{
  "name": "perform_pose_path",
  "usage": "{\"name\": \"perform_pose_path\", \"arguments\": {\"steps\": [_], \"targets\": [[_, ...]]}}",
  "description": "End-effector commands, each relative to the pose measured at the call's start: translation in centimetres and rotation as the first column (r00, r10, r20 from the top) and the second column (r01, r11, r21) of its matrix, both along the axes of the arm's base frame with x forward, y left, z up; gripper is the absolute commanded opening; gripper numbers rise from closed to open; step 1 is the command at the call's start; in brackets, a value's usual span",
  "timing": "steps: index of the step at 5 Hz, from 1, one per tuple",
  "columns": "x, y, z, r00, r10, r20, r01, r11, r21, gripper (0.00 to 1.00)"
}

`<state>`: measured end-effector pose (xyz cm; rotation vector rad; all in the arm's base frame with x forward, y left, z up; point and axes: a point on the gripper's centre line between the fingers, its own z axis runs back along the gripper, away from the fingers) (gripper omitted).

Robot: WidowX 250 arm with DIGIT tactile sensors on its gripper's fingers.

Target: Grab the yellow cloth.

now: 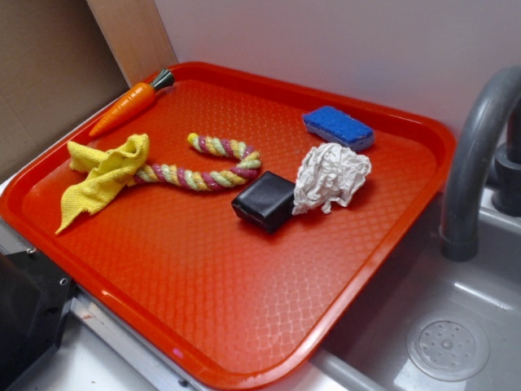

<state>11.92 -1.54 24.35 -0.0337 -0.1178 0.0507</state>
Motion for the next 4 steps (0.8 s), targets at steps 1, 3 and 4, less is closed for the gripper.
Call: {"name": "perform_pose_path", "arguments": {"steps": [1, 3, 4], "targets": [[0.0, 0.0, 0.0, 1.000, 0.000, 0.000, 0.000, 1.000, 0.000, 1.00], [4.0, 8.7, -3.7, 0.960, -0.255, 0.114, 0.264, 0.962, -0.067, 1.00], [5.9, 11.6, -8.4, 0.956, -0.261, 0.136, 0.272, 0.960, -0.069, 1.00]]}}
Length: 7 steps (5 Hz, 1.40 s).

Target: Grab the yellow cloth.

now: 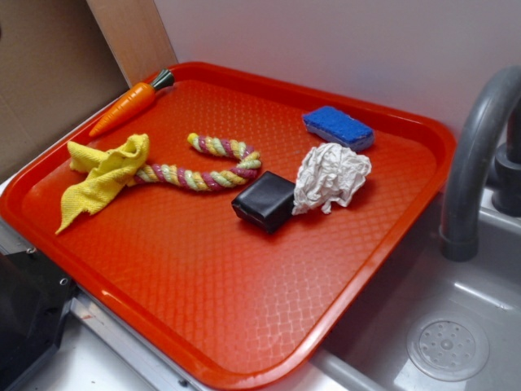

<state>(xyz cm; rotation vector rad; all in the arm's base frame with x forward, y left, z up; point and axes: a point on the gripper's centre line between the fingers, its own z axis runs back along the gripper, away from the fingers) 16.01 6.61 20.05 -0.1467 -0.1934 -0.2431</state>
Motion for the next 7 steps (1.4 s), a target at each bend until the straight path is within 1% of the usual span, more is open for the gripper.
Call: {"name": "perform_pose_path", "arguments": {"steps": [1, 2, 5, 6, 7], "targets": [[3.3, 3.0, -8.8, 0.999, 0.013, 0.039, -0.016, 0.997, 0.080, 1.00], [3.3, 2.6, -13.3, 0.998, 0.062, 0.010, -0.062, 0.995, 0.081, 1.00], [3.3, 2.6, -13.3, 0.998, 0.062, 0.010, -0.062, 0.995, 0.081, 1.00], [4.0, 2.6, -17.6, 0.996, 0.031, -0.083, -0.021, 0.993, 0.117, 1.00], [4.1, 2.1, -20.8, 0.987, 0.021, -0.159, 0.009, 0.983, 0.182, 0.00]]}}
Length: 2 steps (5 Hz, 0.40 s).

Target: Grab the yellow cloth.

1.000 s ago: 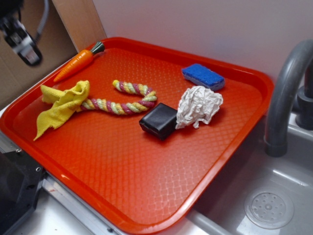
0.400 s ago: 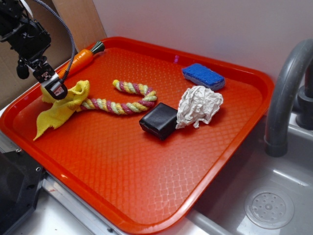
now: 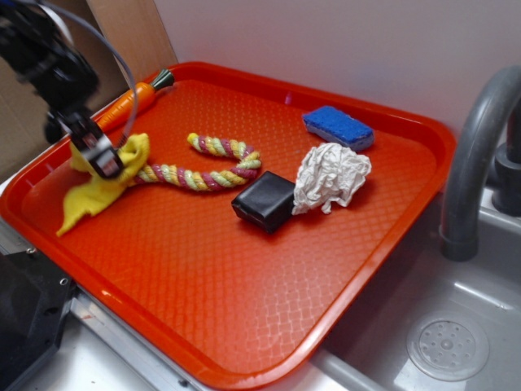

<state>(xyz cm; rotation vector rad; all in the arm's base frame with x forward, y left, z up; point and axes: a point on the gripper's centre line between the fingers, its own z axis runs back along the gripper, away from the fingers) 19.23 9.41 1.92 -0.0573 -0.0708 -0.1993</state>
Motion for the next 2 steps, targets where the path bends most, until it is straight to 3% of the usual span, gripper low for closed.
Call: {"name": "perform_pose_path", "arguments": {"steps": [1, 2], "targets": [[0.6, -1.4, -2.3, 0.997, -0.069, -0.036, 0.071, 0.994, 0.085, 0.00], [0.5, -1.9, -0.9, 0.996, -0.084, -0.015, 0.085, 0.994, 0.071, 0.00]]}}
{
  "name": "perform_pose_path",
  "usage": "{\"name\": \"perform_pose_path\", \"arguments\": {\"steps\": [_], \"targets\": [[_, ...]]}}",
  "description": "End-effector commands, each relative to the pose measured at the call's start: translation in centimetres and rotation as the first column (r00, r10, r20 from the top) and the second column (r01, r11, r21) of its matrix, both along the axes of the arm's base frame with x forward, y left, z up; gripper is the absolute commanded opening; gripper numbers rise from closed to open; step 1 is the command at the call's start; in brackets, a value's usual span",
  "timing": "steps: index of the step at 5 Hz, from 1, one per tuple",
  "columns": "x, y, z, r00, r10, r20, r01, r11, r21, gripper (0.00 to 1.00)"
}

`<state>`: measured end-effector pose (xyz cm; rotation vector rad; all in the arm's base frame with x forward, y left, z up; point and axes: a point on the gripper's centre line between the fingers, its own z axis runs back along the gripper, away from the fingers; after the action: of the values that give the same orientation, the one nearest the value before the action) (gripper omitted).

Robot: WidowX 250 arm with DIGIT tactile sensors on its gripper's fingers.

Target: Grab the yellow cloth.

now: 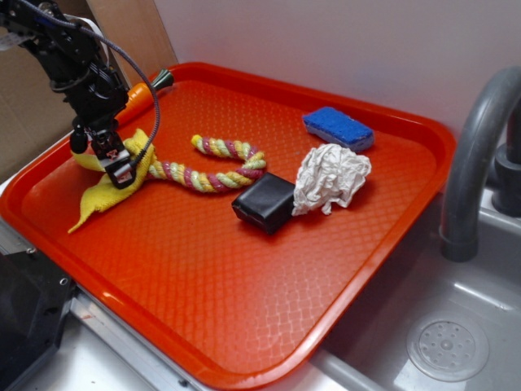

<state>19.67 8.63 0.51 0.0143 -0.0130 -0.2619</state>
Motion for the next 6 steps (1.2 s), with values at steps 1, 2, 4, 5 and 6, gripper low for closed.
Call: {"name": "perform_pose_path", "arguments": {"steps": [1, 2, 4, 5, 6], "targets": [[-0.2, -2.3, 4.0, 0.999, -0.047, 0.025, 0.047, 0.999, -0.018, 0.00], [-0.3, -4.4, 9.1, 0.995, -0.064, 0.070, 0.068, 0.996, -0.059, 0.00], [0.4, -5.2, 15.3, 0.994, -0.070, 0.089, 0.082, 0.988, -0.132, 0.00], [0.7, -4.8, 14.3, 0.997, -0.052, 0.065, 0.061, 0.987, -0.147, 0.00], [0.0, -5.4, 16.6, 0.999, 0.032, -0.003, -0.032, 0.994, -0.107, 0.00]]}}
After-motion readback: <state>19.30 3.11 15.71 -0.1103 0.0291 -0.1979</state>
